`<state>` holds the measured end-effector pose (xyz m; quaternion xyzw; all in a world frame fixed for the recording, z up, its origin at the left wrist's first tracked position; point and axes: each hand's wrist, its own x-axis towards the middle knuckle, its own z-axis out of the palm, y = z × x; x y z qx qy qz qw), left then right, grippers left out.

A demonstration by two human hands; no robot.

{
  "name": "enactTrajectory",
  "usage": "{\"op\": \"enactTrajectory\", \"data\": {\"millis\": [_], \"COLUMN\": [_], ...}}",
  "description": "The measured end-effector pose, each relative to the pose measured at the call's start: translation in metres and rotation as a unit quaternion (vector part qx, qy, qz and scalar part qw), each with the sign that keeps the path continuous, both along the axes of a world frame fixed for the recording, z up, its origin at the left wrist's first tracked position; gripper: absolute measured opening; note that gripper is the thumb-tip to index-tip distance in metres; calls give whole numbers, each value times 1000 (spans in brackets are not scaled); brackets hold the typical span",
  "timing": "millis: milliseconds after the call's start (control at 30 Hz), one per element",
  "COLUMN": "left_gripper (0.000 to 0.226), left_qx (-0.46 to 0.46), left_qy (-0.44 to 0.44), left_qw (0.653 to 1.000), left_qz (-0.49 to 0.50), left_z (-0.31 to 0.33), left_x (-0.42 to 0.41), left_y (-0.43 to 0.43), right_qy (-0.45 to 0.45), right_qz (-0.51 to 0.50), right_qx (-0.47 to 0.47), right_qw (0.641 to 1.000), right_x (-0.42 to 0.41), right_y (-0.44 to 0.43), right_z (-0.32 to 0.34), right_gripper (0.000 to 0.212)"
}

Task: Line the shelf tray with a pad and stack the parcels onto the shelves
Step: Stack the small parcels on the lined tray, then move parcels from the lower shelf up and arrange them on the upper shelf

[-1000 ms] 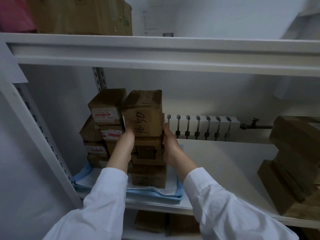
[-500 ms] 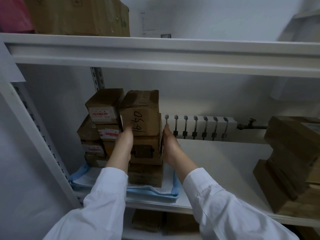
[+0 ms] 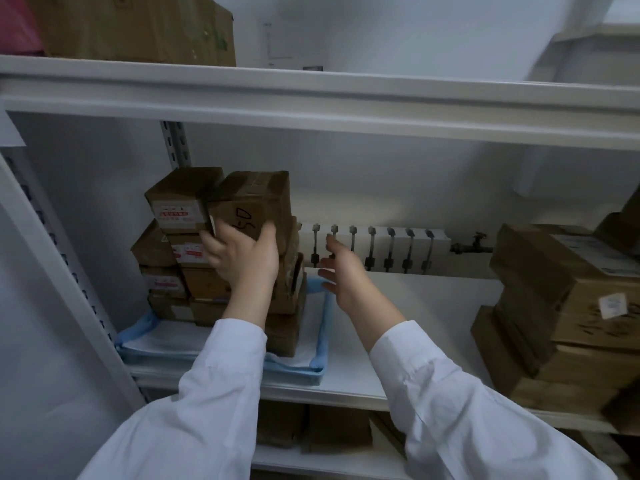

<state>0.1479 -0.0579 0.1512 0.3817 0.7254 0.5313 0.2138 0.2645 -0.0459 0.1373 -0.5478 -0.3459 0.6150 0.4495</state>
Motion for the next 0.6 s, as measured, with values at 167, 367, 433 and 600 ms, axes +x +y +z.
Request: {"op": "enactTrajectory", "data": {"millis": [167, 367, 433, 600], "left_gripper": [76, 64, 57, 44], "left_qx": [102, 154, 153, 132], "left_qy": [40, 6, 1, -11], "left_qw": [993, 982, 980, 971], "left_qz": [-45, -107, -127, -199], "left_z": [12, 13, 13, 17], "left_x": [49, 110, 132, 180], "left_y": [-20, -29, -33, -37], "right_qy": [14, 47, 42, 26], "right_qz": [-27, -61, -76, -115], "right_qx": [40, 83, 96, 112], "right_qw": [999, 994, 992, 987], "right_x": [41, 96, 115, 160], "right_y": [-15, -40, -49, -65], "right_z": [7, 21, 26, 35], "right_gripper": [31, 15, 15, 12]}}
